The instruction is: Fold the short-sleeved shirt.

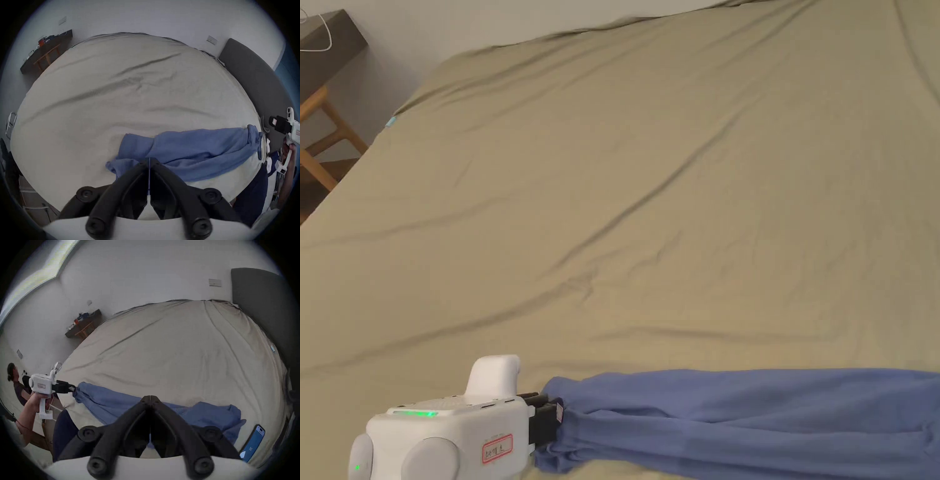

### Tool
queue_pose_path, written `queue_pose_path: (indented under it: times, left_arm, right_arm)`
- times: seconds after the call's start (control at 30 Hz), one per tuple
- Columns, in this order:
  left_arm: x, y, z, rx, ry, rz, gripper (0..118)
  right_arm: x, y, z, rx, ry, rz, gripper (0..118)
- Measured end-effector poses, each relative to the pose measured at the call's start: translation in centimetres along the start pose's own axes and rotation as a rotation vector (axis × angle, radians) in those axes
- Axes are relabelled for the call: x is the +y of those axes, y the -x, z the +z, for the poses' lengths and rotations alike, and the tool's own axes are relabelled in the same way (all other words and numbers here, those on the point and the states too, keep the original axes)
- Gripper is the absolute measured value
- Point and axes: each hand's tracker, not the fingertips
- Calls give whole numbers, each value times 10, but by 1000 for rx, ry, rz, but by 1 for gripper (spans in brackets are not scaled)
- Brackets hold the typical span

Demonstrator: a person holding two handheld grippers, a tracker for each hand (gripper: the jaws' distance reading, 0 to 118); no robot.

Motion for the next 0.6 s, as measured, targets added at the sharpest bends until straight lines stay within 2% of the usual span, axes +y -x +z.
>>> queue_pose_path:
  times: [0.1,0.17,0.2,0.23,0.27,0.3,0.33,0.37,0.4,0.43,0.6]
  left_arm:
    - [5,18,4,-55,-7,31,1]
    - [12,39,1,-157,19,27,1]
    - [13,50,-3,-259,35,27,12]
    - [13,64,-11,-402,56,67,75]
    - [12,77,-22,-510,94,126,118]
    - [11,84,-34,-590,174,172,118]
    - [12,95,-43,-677,133,264,118]
    - [18,98,-55,-698,206,241,118]
    - [22,95,-63,-699,255,257,118]
    - [19,99,-68,-615,227,205,118]
    - [19,83,-78,-603,182,160,118]
  right_arm:
    - [0,1,-2,20,19,6,2]
    - [-2,-1,-6,55,40,-13,2]
    - [-3,-4,-7,69,52,-18,2]
    - [-3,-7,-8,81,56,-23,2]
    - [-5,-8,-9,98,55,-27,2]
    - [-6,-12,-8,124,54,-39,2]
    - [-7,-15,-7,165,48,-61,2]
    - [-7,-19,-5,198,35,-92,2]
    - [-8,-20,-3,225,23,-120,2]
    - [-9,-21,-1,242,16,-136,2]
    - [-8,-20,2,267,-7,-121,2]
